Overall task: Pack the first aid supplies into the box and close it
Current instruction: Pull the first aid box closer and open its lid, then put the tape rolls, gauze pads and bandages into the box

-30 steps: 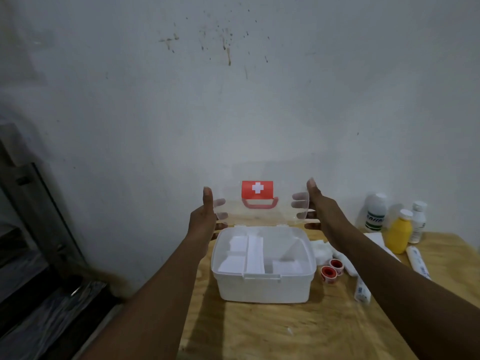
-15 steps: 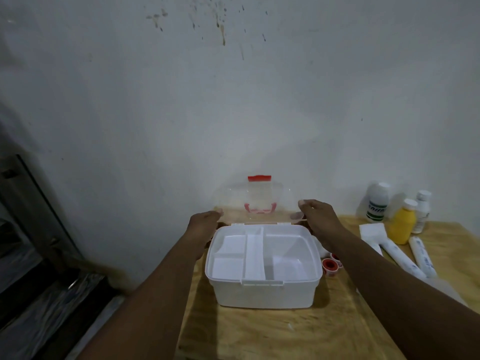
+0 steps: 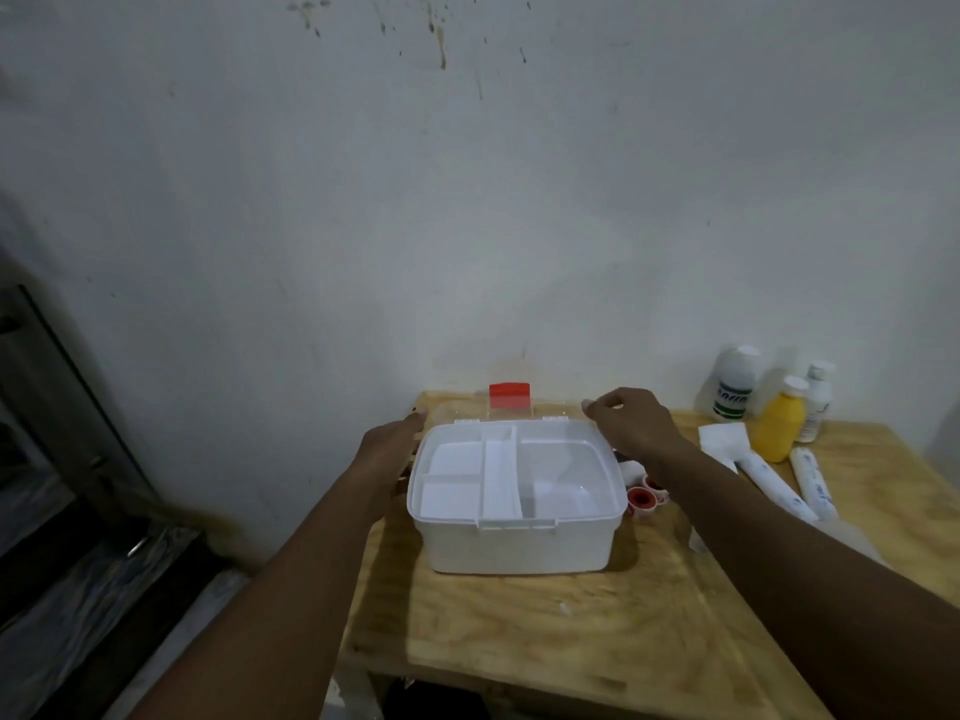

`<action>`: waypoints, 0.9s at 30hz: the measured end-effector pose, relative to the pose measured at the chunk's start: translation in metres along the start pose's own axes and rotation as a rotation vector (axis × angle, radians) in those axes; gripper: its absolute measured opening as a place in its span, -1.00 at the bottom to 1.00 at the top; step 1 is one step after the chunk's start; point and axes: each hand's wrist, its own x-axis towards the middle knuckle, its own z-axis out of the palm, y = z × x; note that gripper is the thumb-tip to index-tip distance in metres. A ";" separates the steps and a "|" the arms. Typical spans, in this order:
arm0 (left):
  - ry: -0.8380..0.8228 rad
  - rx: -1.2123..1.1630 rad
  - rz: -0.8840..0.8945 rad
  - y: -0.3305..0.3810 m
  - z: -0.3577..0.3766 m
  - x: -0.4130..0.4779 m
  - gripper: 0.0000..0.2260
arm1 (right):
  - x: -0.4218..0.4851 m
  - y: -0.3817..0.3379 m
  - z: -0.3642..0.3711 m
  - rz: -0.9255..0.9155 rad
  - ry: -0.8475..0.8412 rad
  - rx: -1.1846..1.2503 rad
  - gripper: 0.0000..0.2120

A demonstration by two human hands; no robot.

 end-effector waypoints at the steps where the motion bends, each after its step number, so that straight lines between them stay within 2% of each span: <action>1: 0.023 -0.032 0.033 -0.005 0.001 -0.006 -0.57 | -0.008 0.001 -0.002 -0.045 0.018 -0.041 -0.66; 5: 0.101 -0.169 0.174 -0.031 0.003 -0.033 -0.67 | -0.048 0.011 0.001 -0.186 0.077 -0.093 -0.59; 9: 0.124 -0.195 0.242 -0.052 0.013 -0.056 -0.69 | -0.083 0.023 0.012 -0.219 0.107 -0.001 -0.59; 12: 0.184 -0.207 0.241 -0.055 0.023 -0.064 -0.72 | -0.098 0.025 0.017 -0.221 0.093 0.143 -0.64; 18: 0.224 -0.305 0.180 -0.055 0.039 -0.071 -0.77 | -0.101 0.033 0.027 -0.158 0.115 0.291 -0.61; 27: 0.240 -0.263 0.197 -0.055 0.041 -0.070 -0.76 | -0.093 0.036 0.023 -0.155 0.081 0.318 -0.60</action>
